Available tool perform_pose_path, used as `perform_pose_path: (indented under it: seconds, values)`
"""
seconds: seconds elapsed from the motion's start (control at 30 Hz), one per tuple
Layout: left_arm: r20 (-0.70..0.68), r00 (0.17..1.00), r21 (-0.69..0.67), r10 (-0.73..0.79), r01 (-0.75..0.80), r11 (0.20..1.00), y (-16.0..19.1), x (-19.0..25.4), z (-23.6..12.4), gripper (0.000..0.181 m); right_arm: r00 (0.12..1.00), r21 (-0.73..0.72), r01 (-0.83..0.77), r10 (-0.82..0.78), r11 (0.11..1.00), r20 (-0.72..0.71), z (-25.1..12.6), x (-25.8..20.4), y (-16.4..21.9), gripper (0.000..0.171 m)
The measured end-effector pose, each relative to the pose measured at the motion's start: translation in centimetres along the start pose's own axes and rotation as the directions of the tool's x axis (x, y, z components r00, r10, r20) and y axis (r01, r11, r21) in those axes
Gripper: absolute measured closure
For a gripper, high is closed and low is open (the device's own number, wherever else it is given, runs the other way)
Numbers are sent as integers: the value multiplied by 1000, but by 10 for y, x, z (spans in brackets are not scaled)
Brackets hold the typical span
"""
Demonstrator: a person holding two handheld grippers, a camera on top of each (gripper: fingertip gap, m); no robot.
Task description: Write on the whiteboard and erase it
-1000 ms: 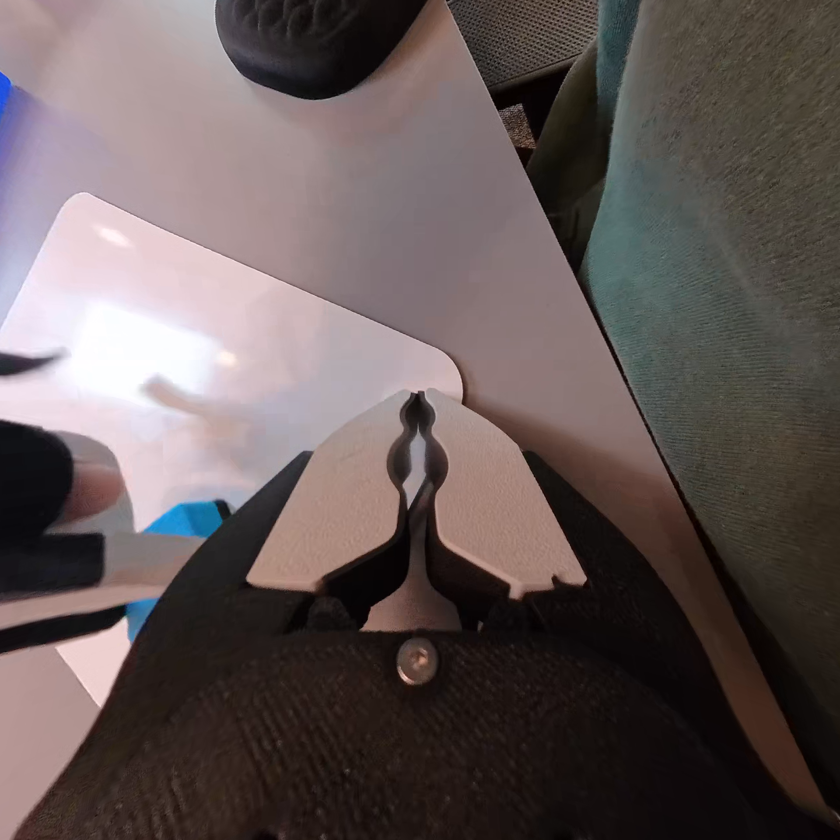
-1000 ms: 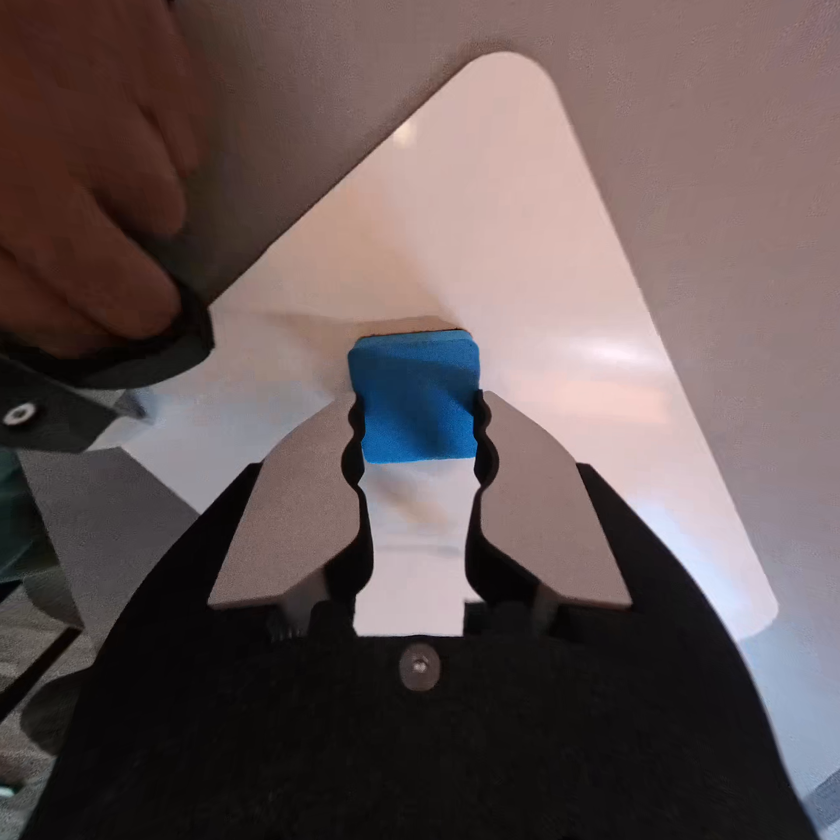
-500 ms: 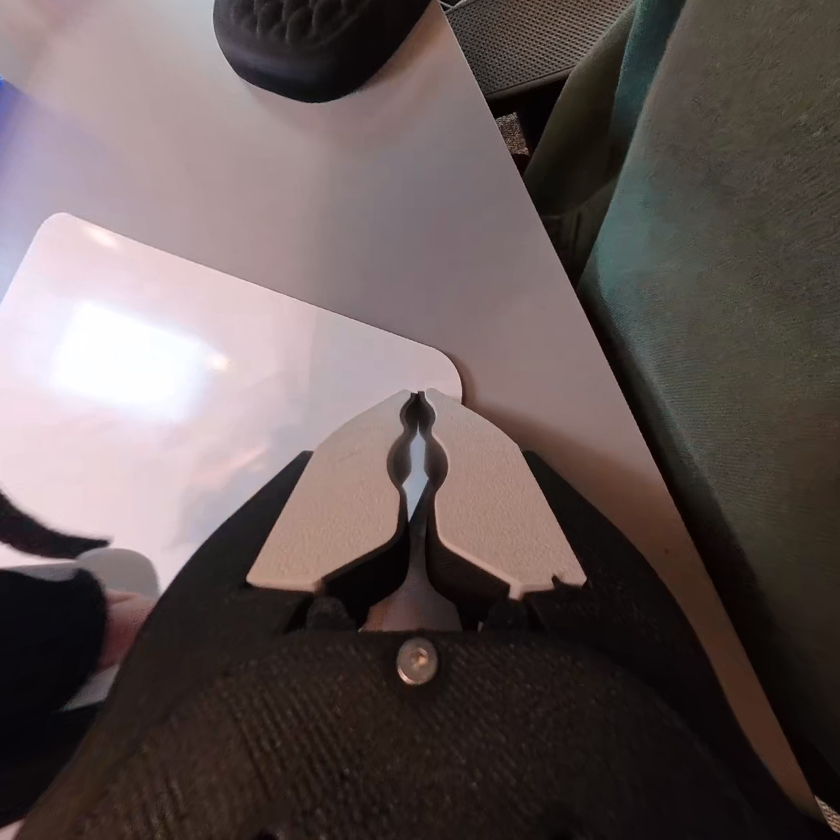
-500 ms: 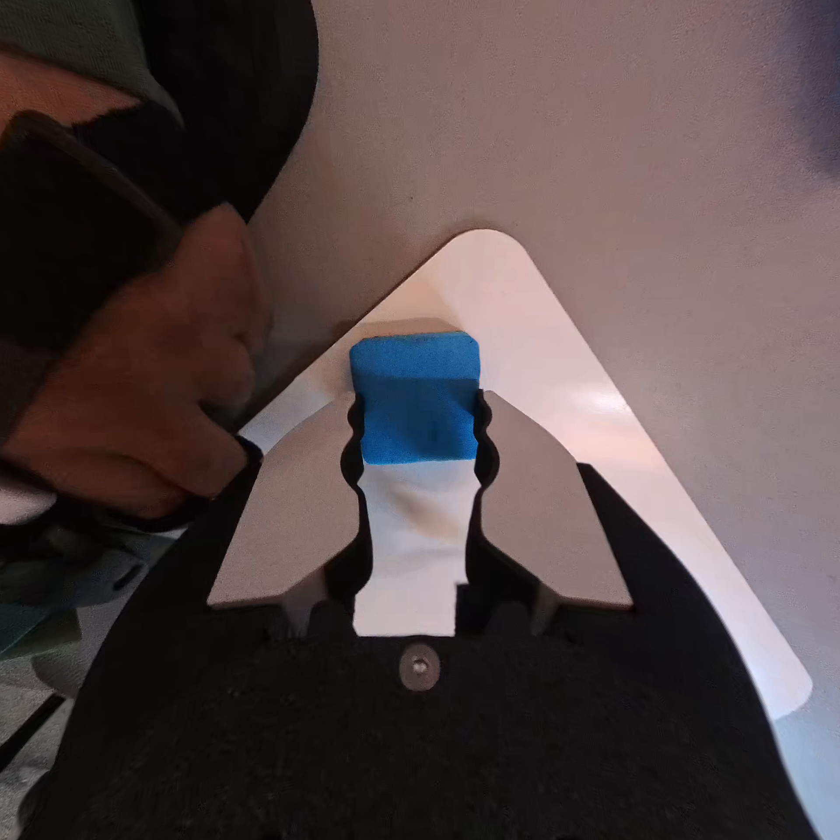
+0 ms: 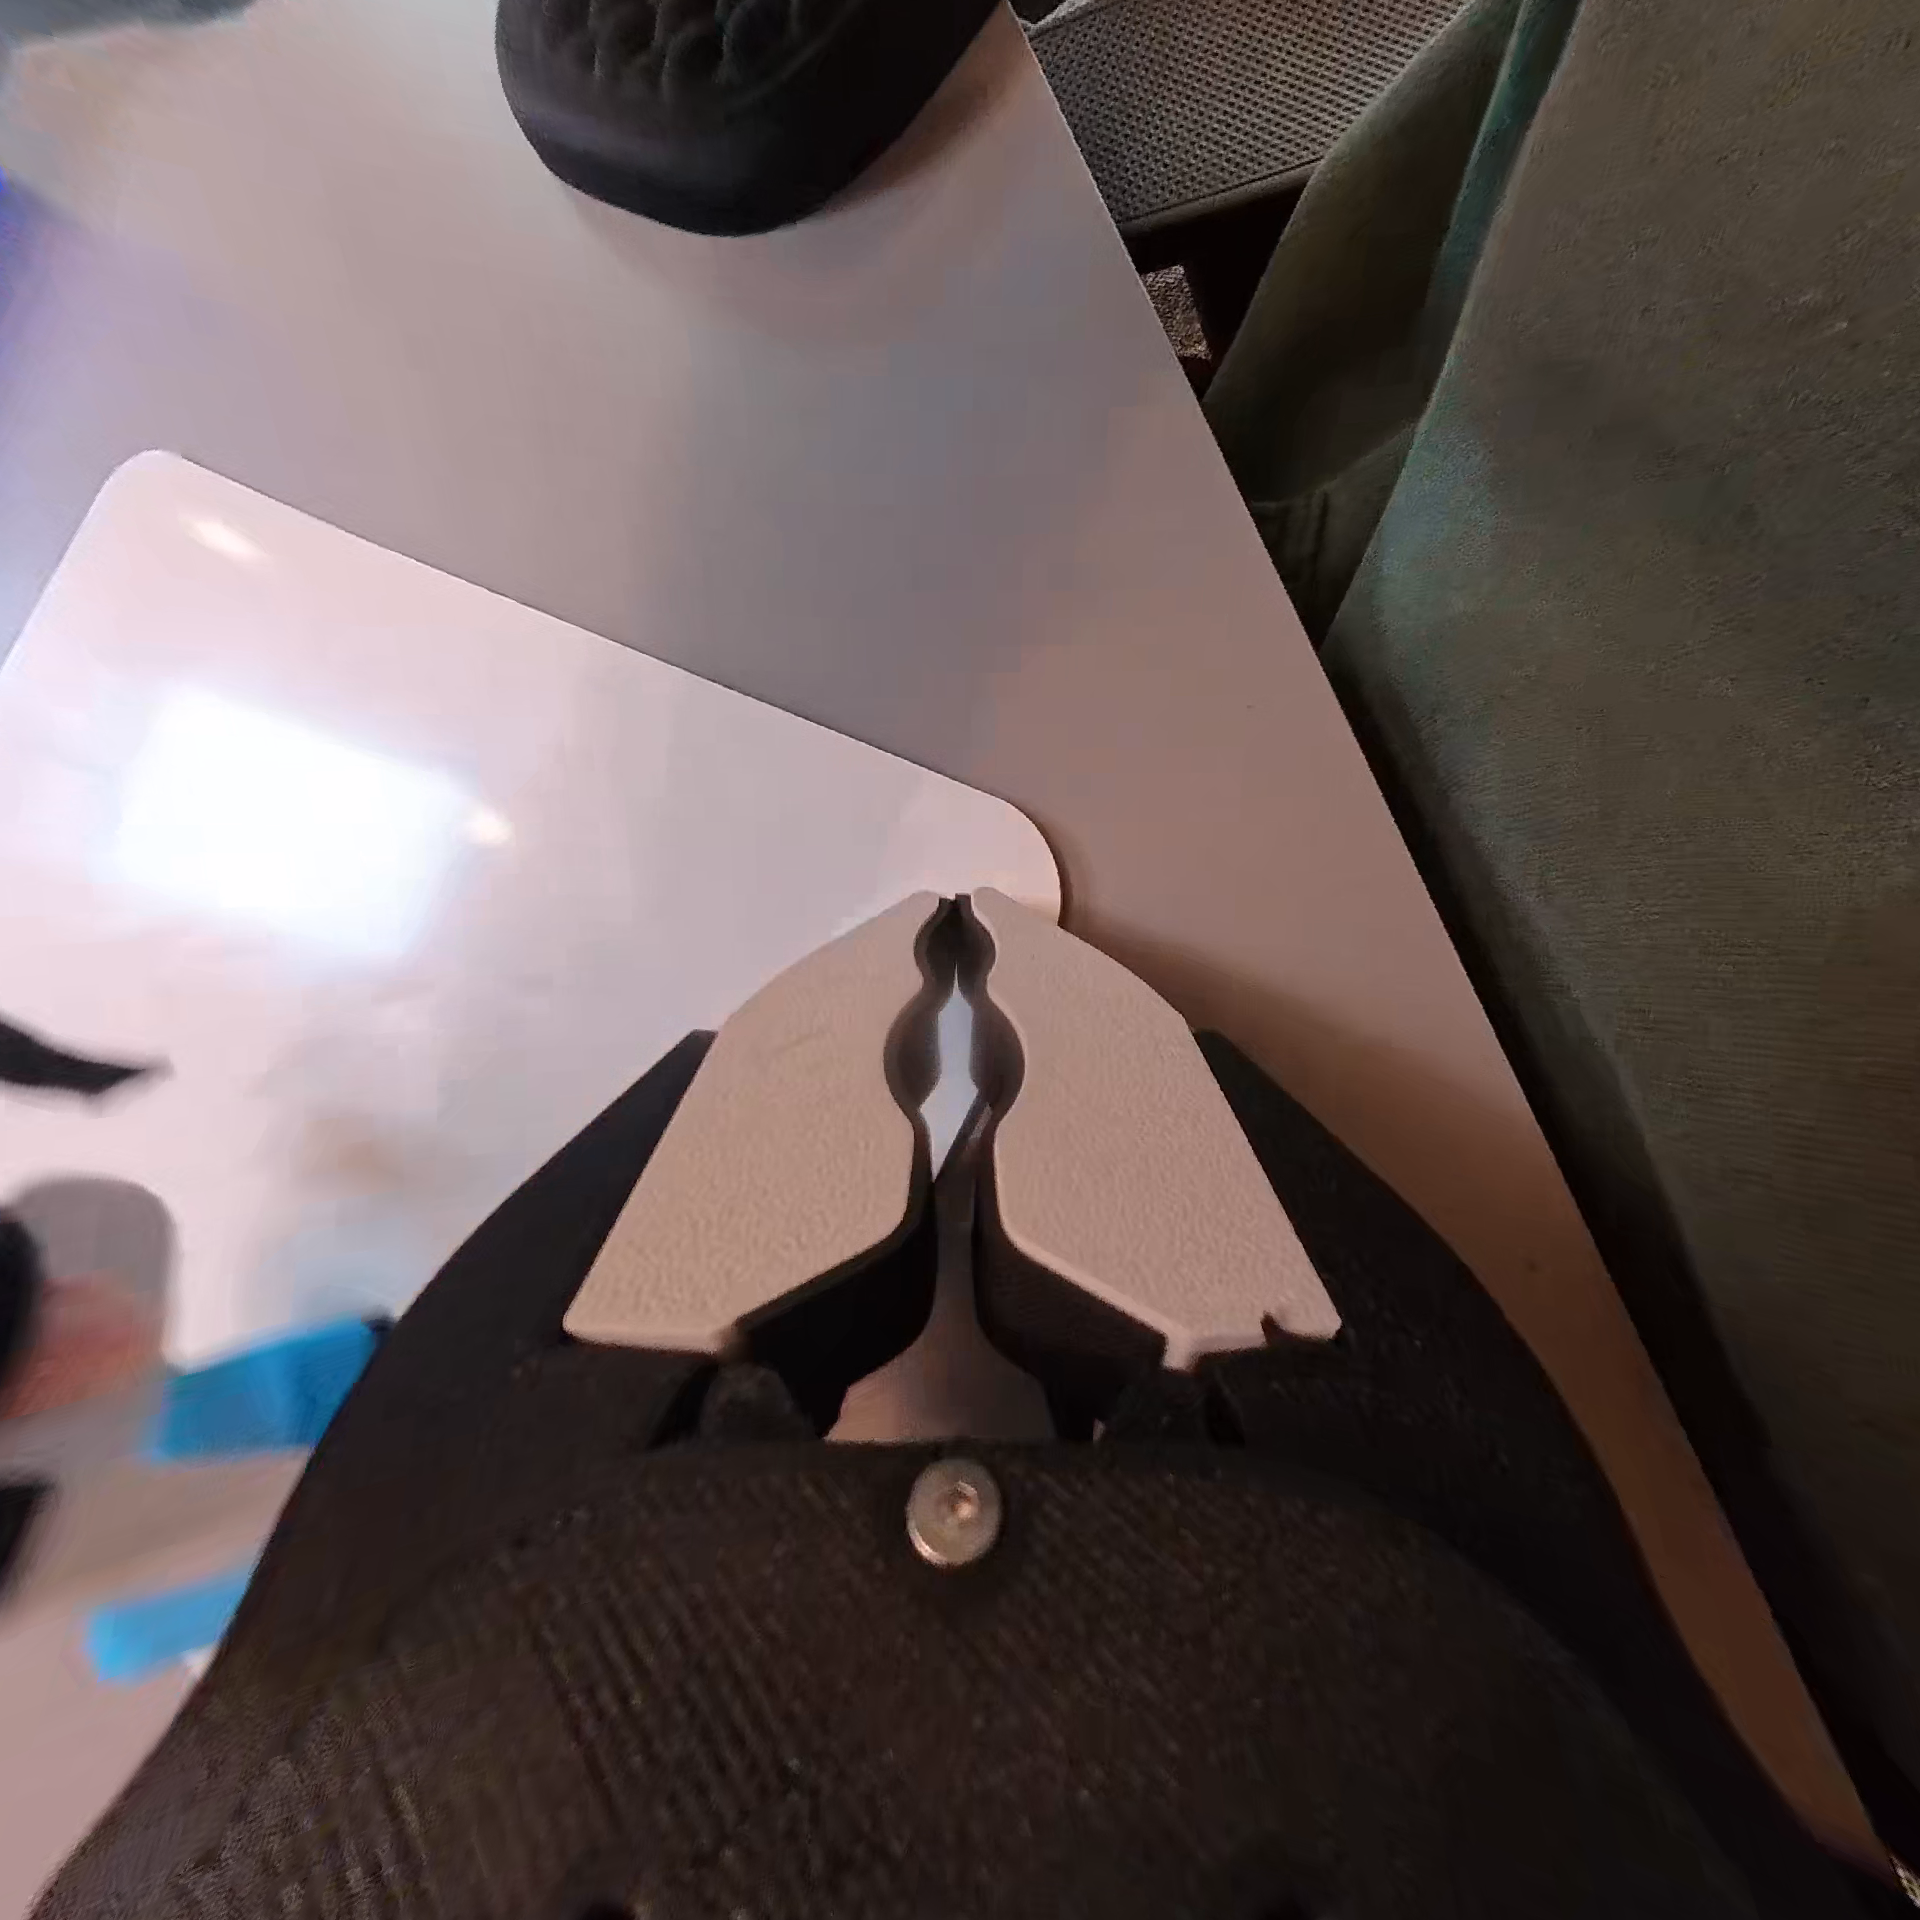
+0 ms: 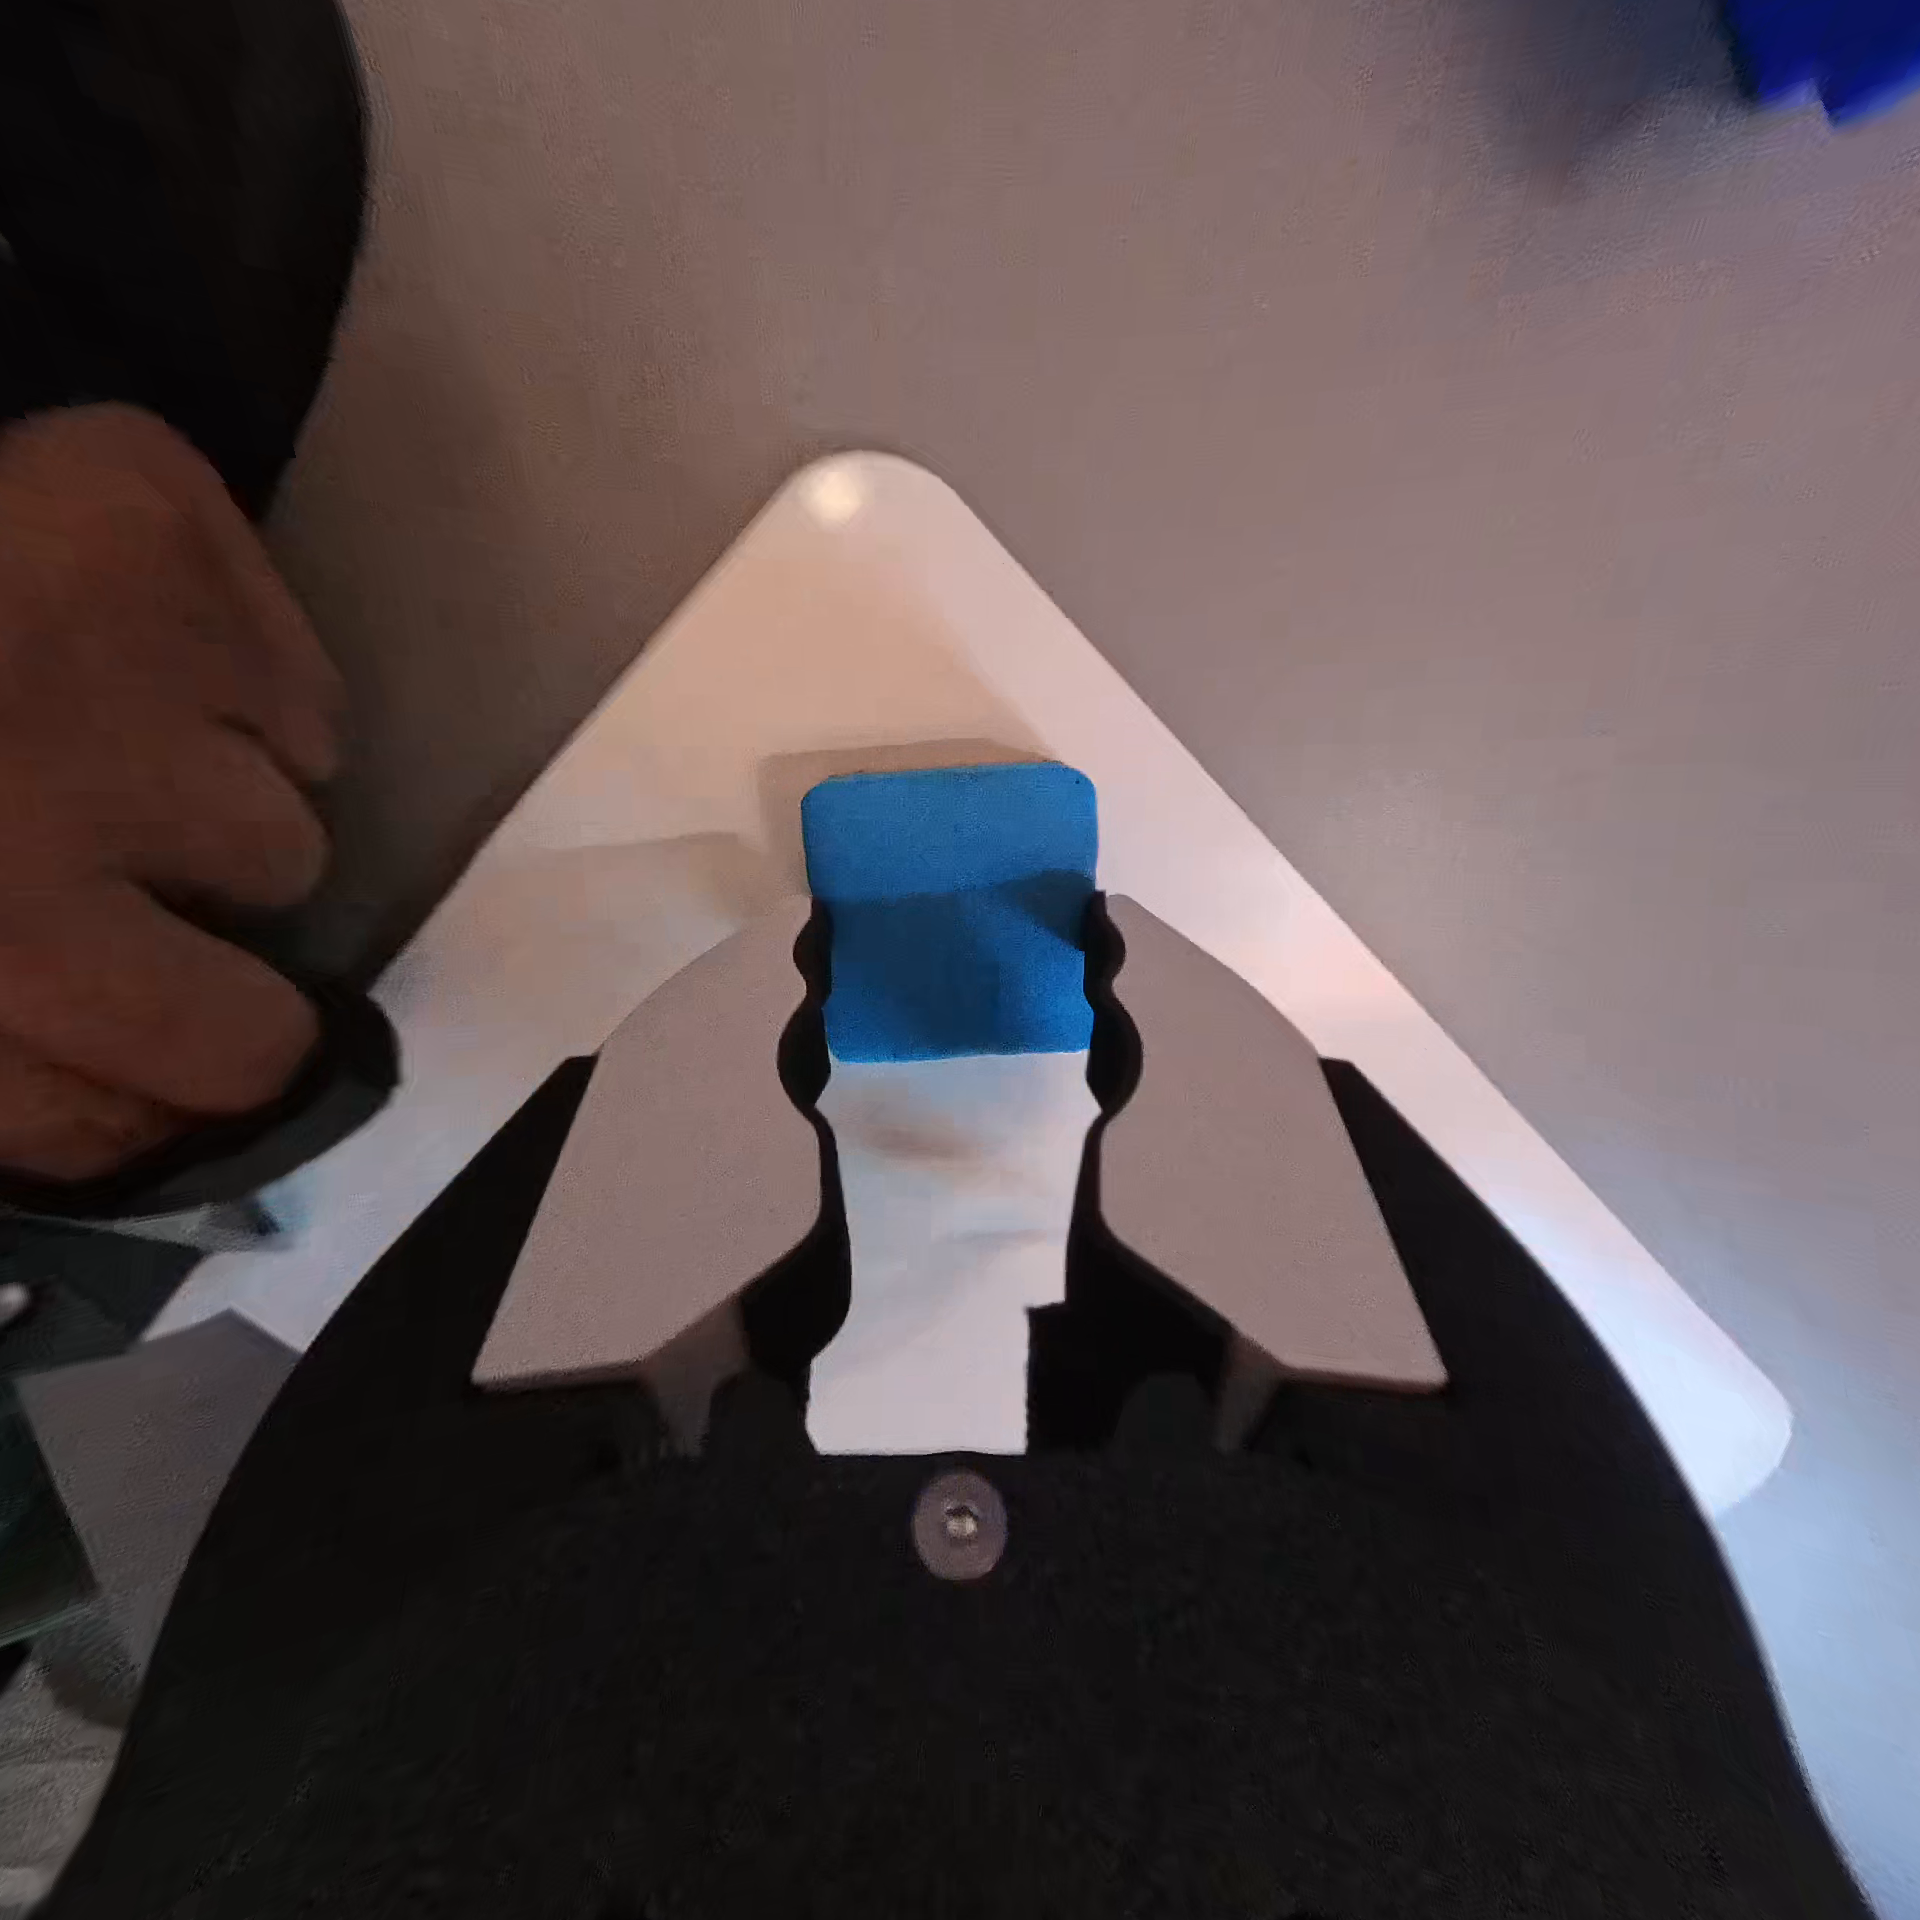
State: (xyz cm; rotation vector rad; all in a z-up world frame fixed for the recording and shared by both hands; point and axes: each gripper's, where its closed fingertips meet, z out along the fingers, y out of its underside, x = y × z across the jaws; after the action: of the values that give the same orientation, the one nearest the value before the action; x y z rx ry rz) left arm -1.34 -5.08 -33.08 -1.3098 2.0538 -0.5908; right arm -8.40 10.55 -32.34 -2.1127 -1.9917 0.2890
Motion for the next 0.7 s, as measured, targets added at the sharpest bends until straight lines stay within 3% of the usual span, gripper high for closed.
perform_pose_path:
  seconds: [0.07,0.17,0.27,0.33,0.4,0.57,0.63,0.7]
  values:
    - [1,1000,0,1,-1,1000,0,0,0,180,983,-10,-178,178,984,-42,-11,45,38,123]
    - [4,1000,-2,3,-3,1000,0,0,0,181,889,-18,-449,444,894,-111,-34,112,115,123]
    - [2,1000,-2,3,-3,1000,0,0,1,181,784,13,-608,603,794,-147,-49,144,167,123]
    - [1,1000,-1,3,-3,1000,0,0,1,181,779,42,-609,607,792,-159,-49,143,168,123]
    - [-3,1000,0,-1,1,1000,-1,-1,1,181,834,24,-540,538,842,-124,-42,120,144,123]
    - [-5,1000,1,-5,5,1000,-1,-1,2,181,988,-34,-156,155,987,-21,-17,16,57,123]
    - [-1,1000,1,-3,3,1000,-1,-1,2,180,999,-44,-48,48,998,4,-14,-8,46,123]
    - [0,1000,1,-1,1,1000,-1,-1,1,181,994,-47,-105,106,993,23,-17,2,58,123]
